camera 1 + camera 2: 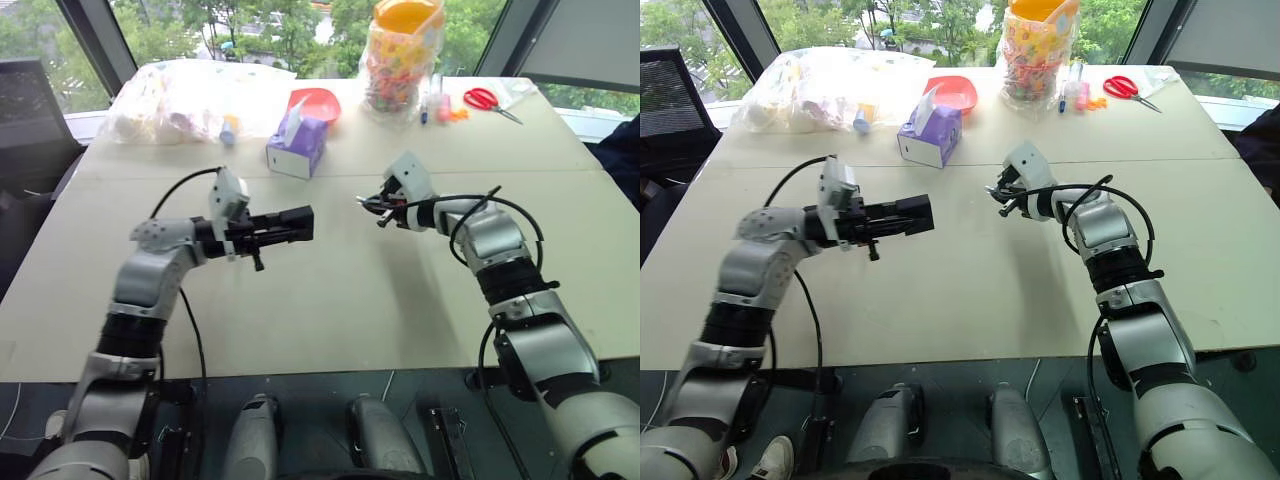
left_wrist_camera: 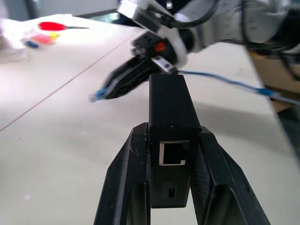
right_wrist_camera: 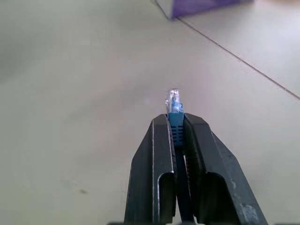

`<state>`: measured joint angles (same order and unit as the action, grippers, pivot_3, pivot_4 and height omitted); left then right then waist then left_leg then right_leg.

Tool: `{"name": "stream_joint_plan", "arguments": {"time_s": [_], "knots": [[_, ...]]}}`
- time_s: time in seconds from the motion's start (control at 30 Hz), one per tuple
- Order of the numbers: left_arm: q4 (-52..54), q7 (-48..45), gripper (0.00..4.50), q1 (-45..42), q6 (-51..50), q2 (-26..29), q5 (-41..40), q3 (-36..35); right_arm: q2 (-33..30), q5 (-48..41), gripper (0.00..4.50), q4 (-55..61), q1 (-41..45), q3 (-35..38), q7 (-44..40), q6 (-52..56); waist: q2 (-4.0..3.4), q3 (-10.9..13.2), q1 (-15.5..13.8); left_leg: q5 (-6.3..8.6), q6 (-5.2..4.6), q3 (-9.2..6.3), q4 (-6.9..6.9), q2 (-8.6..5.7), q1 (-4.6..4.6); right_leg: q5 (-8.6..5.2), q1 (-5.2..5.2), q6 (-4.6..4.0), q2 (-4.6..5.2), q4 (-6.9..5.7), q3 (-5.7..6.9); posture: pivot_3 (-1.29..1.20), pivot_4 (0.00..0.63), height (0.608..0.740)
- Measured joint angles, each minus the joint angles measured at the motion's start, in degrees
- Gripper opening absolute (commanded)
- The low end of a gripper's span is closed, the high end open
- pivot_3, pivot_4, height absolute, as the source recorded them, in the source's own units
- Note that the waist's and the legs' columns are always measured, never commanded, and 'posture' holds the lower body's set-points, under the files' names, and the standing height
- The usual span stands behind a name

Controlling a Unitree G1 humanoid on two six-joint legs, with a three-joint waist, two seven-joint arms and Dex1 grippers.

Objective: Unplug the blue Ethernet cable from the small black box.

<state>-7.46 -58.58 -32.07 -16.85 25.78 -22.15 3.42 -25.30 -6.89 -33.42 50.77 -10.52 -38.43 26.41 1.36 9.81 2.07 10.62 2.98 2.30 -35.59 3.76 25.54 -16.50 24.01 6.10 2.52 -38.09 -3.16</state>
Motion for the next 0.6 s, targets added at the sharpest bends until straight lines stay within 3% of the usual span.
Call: {"name": "stream_joint_plan", "arguments": {"time_s": [0.03,0.23,0.27,0.57,0.6], "knots": [[-1.82,1.3,0.5,-0.05,2.48,-1.73,1.85,0.71,0.59,0.34,1.18,-0.89,0.08,0.36,1.2,-0.58,0.0,0.0,0.0,0.0,0.0,0.01,0.0,0.0,-0.02,0.0,-0.01,0.0,0.0,0.0,0.0,0.0,0.15,0.735],[-9.35,5.93,0.5,-0.48,10.17,-6.98,7.65,2.91,1.58,1.1,4.25,0.06,-0.18,2.38,3.73,0.29,-0.01,-0.01,0.15,0.0,0.0,0.0,0.01,0.0,-0.02,0.0,0.0,0.01,-0.01,-0.03,0.0,0.0,0.15,0.735],[-10.26,6.33,0.5,-0.55,10.49,-7.1,8.07,2.91,1.44,1.1,4.45,0.81,-0.2,3.03,4.23,0.75,-0.02,-0.01,0.15,0.0,0.0,0.0,0.01,0.0,-0.03,0.0,0.0,0.01,-0.01,-0.03,0.0,0.0,0.15,0.735],[-21.45,11.71,0.5,-2.77,18.23,-10.95,11.79,2.51,-0.28,-2.51,4.45,21.63,-8.07,12.1,9.64,12.37,-0.02,-0.01,-1.2,0.0,-0.01,-0.01,0.0,0.0,-0.03,0.01,-0.02,0.01,-0.01,-0.03,0.01,0.0,0.15,0.735],[-23.27,12.51,1.0,-2.86,20.05,-11.25,12.53,2.49,-0.49,-3.43,4.5,26.31,-10.61,13.24,10.09,14.92,-0.03,-0.02,-1.32,0.0,-0.01,-0.02,0.02,0.0,-0.04,0.01,-0.02,0.01,-0.01,-0.02,0.01,0.0,0.15,0.735]]}}
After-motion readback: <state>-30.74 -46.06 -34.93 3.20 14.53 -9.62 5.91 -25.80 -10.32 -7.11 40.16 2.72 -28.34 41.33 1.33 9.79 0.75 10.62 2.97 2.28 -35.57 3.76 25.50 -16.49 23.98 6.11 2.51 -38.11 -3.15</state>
